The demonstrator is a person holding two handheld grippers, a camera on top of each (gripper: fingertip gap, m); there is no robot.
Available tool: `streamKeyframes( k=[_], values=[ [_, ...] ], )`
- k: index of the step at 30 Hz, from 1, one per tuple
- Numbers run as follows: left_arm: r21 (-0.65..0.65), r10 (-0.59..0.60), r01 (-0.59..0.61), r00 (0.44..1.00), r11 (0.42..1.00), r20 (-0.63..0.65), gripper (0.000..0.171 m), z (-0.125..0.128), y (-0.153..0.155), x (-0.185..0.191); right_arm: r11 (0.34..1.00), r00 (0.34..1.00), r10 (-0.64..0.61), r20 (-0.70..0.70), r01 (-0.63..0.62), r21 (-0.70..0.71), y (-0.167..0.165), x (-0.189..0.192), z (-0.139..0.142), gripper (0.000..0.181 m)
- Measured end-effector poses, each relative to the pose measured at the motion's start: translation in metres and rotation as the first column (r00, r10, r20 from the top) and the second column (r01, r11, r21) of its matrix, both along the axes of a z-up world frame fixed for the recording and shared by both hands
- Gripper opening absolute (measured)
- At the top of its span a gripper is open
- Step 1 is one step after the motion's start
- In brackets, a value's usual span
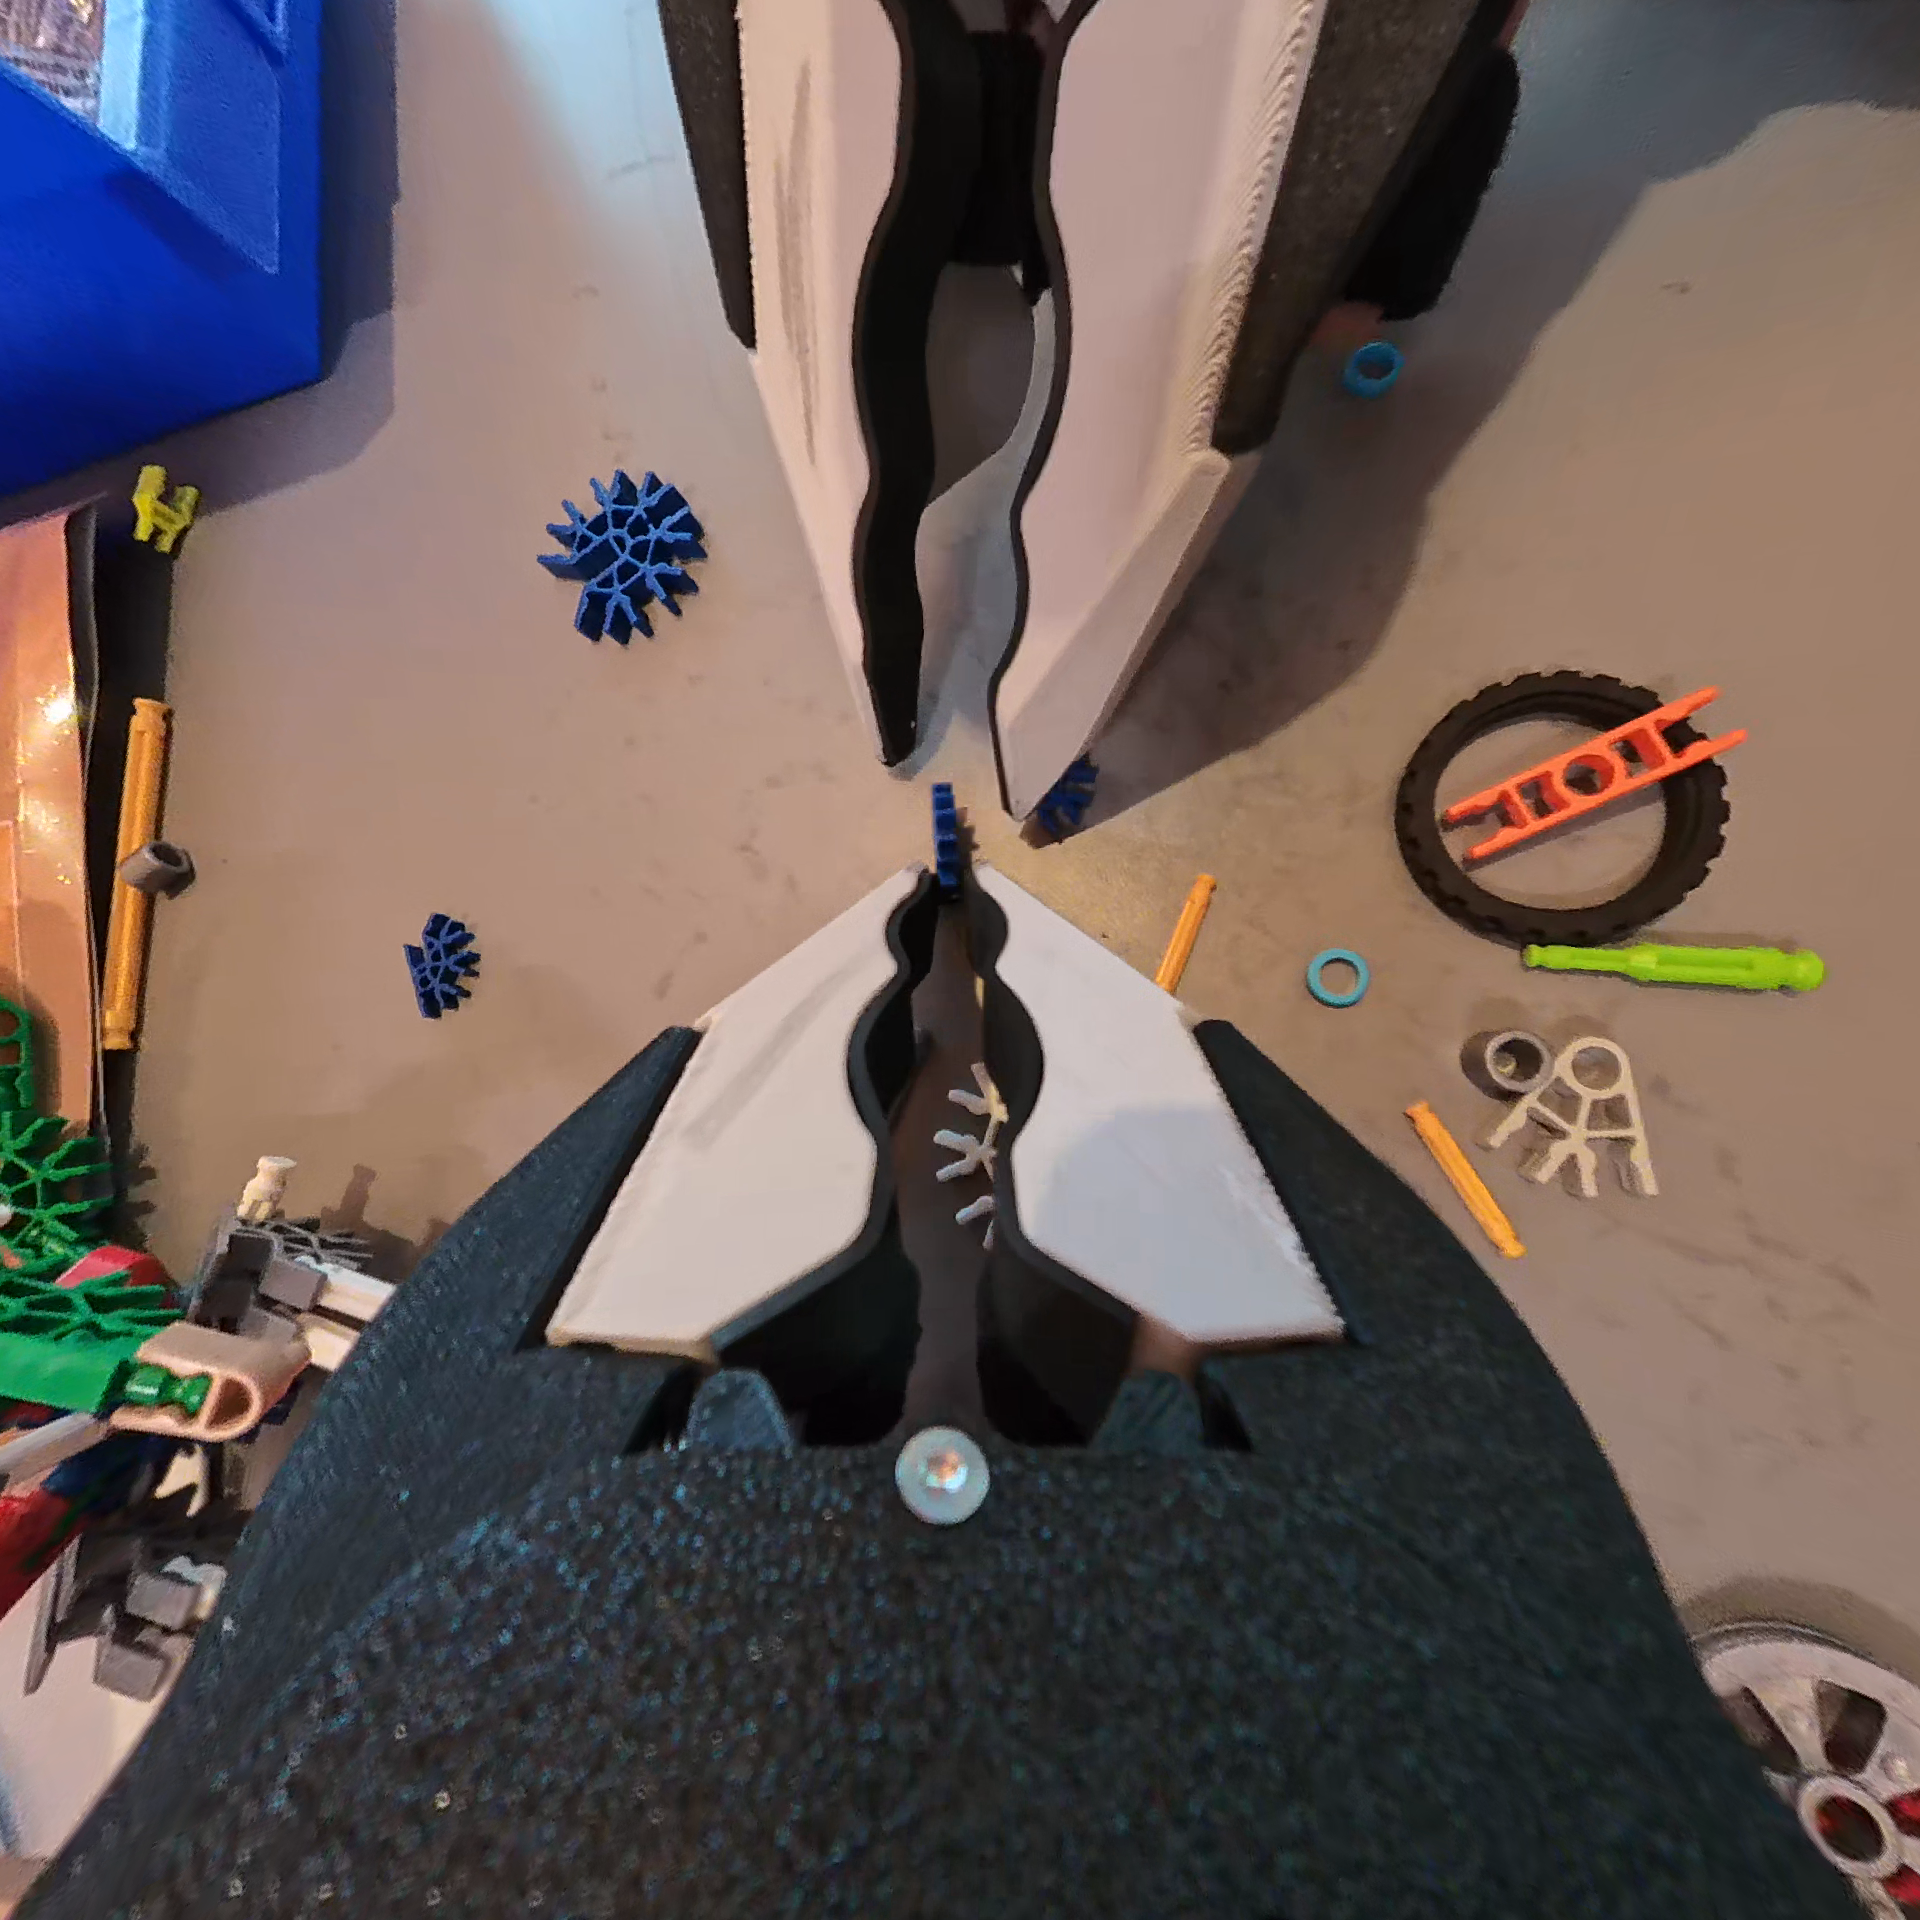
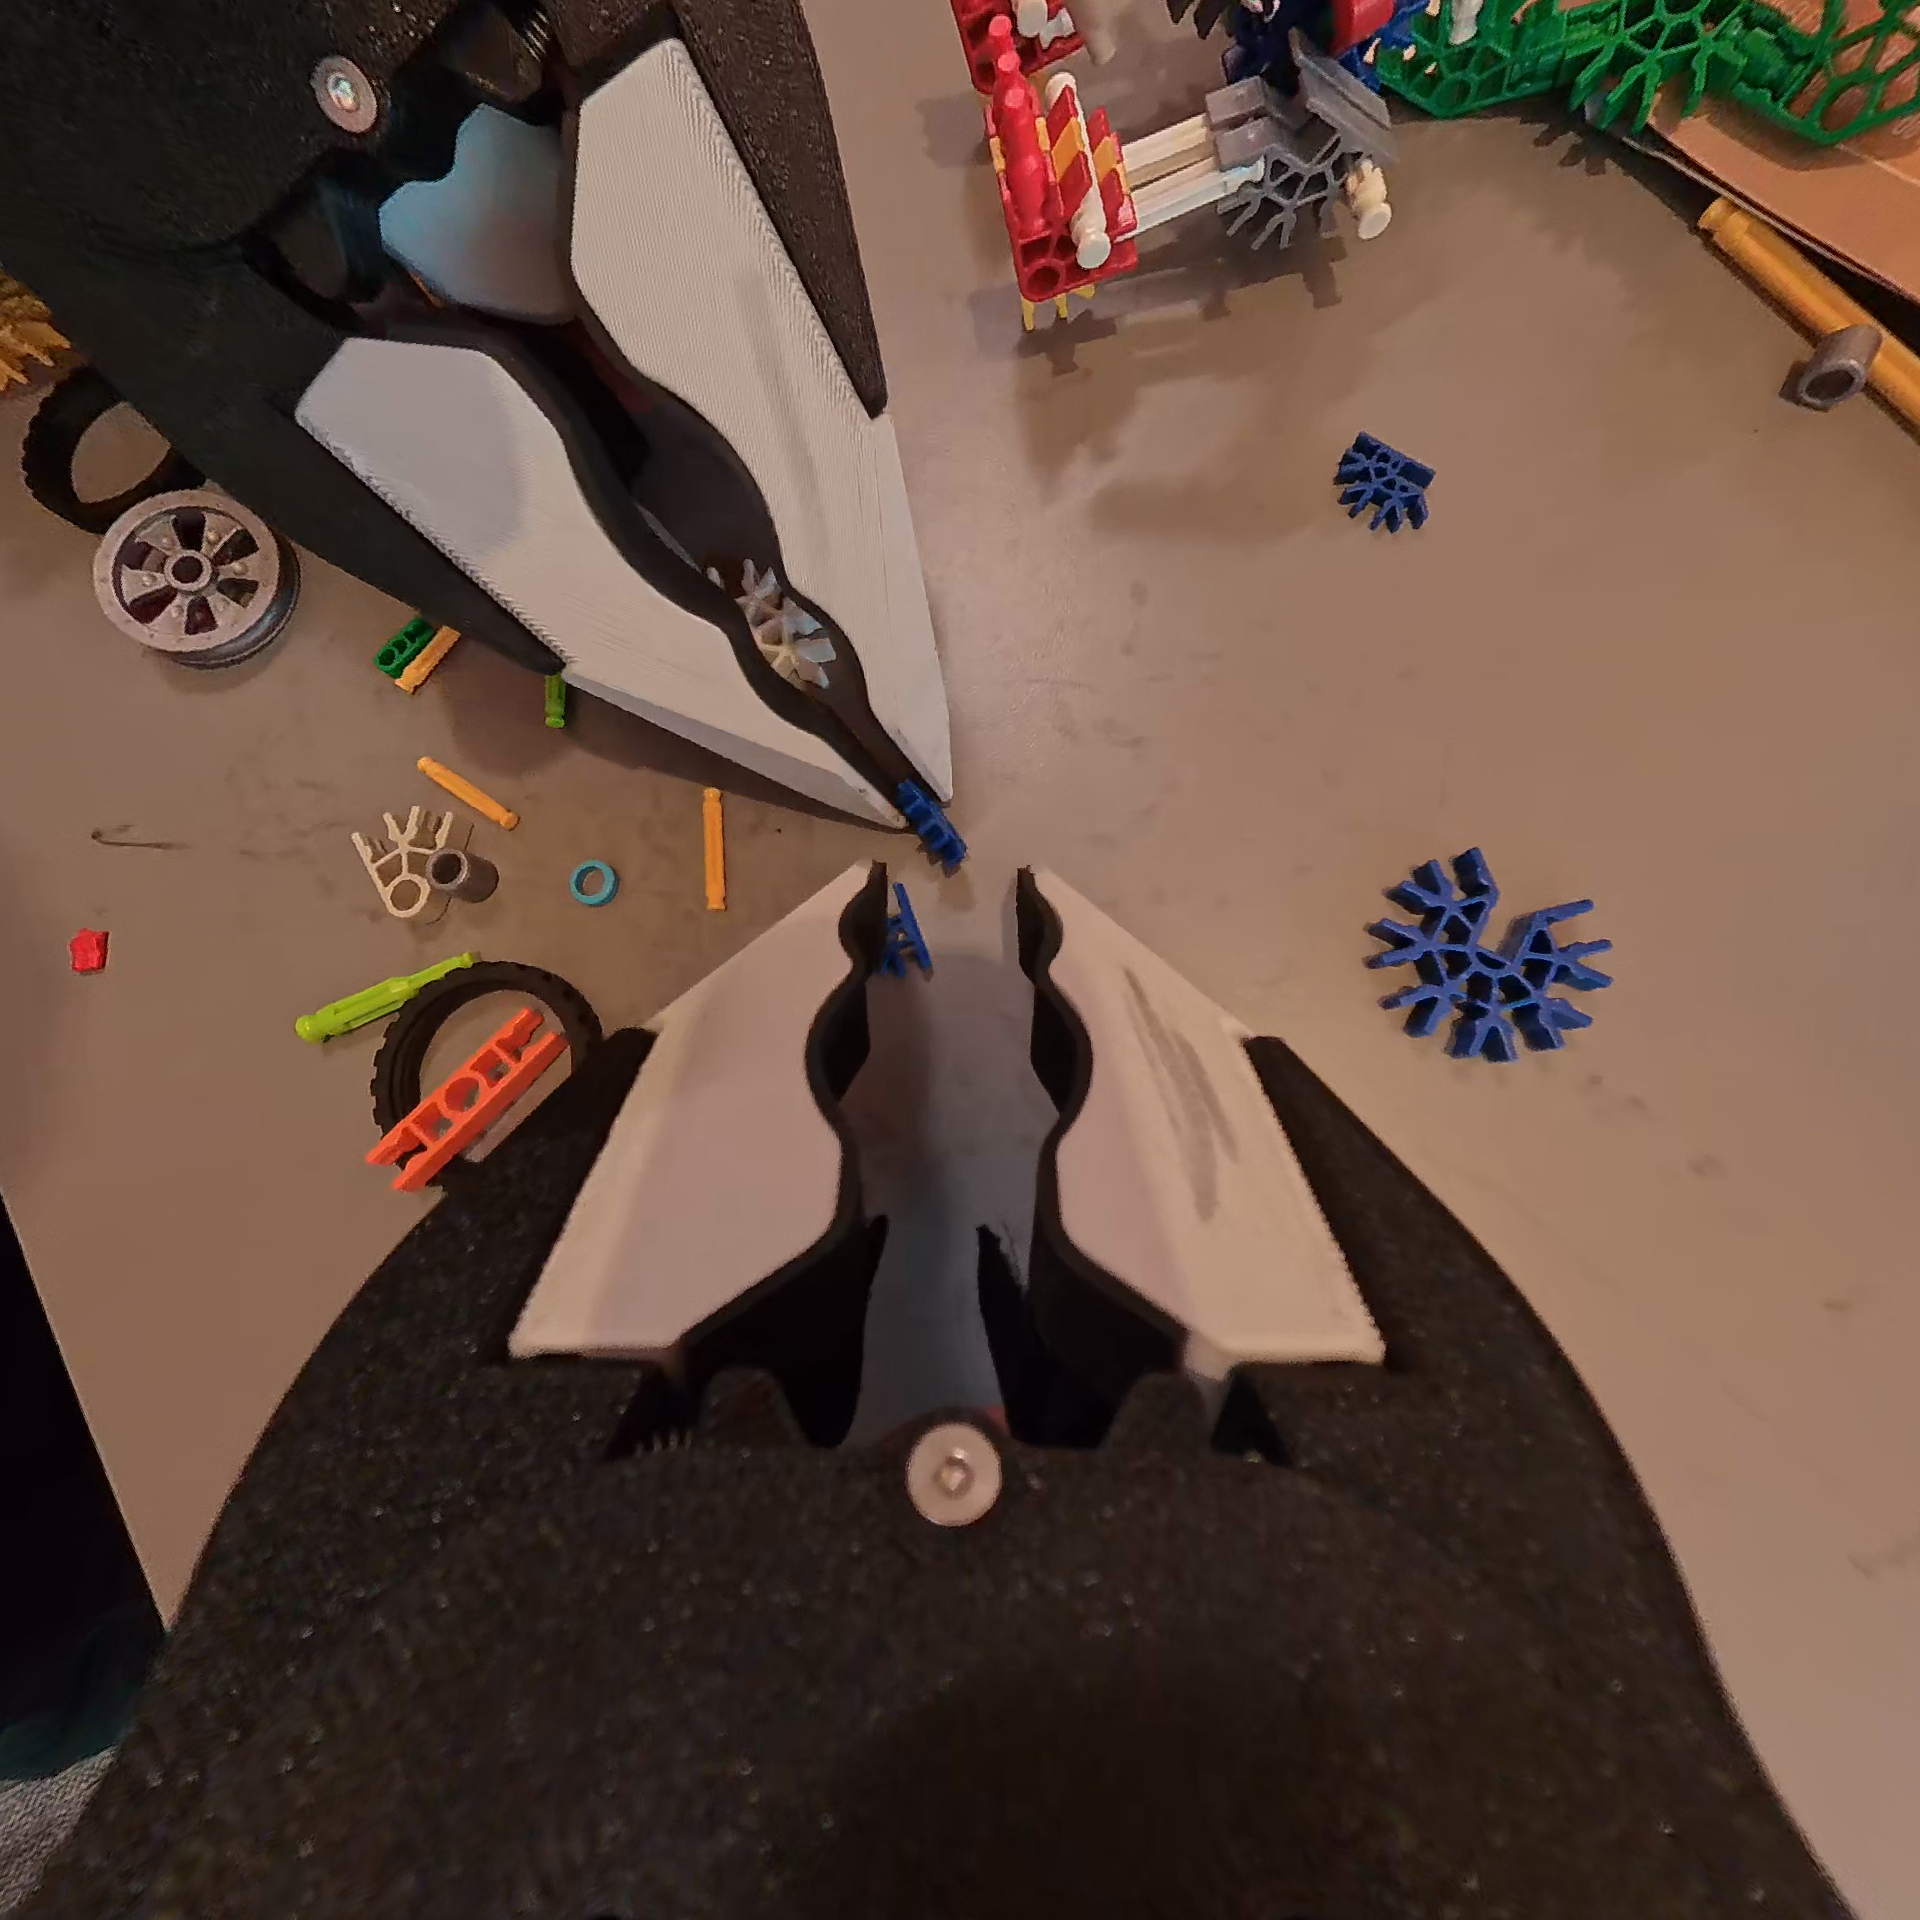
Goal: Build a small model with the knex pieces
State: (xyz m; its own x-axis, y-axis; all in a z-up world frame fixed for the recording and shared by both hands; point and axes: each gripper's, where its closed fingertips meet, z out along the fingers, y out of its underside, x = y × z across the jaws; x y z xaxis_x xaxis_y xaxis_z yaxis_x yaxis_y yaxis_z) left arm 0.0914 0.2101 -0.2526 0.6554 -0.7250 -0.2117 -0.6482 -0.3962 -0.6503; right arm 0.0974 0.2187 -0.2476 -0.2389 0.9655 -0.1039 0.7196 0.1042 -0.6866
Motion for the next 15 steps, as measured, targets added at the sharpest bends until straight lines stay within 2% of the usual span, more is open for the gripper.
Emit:
streamKeyframes(
  k=[5,10,15],
  values=[
    [0.0,-0.011,0.011,1.0,1.0,0.002,0.001,0.0,0.0,-0.001,0.998,1.0,0.019,-0.006,-0.019,0.054,-0.001,0.008,0.006,0.024],
    [-0.04,-0.024,0.025,0.999,0.999,0.047,0.001,0.0,-0.004,0.0,0.986,0.997,0.023,0.068,-0.034,0.165,-0.008,0.02,-0.004,0.026],
    [-0.065,-0.043,0.047,0.997,0.997,0.06,0.001,0.0,-0.006,0.002,0.978,0.998,0.031,0.051,-0.04,0.204,-0.013,0.015,-0.005,0.021]
  ],
)
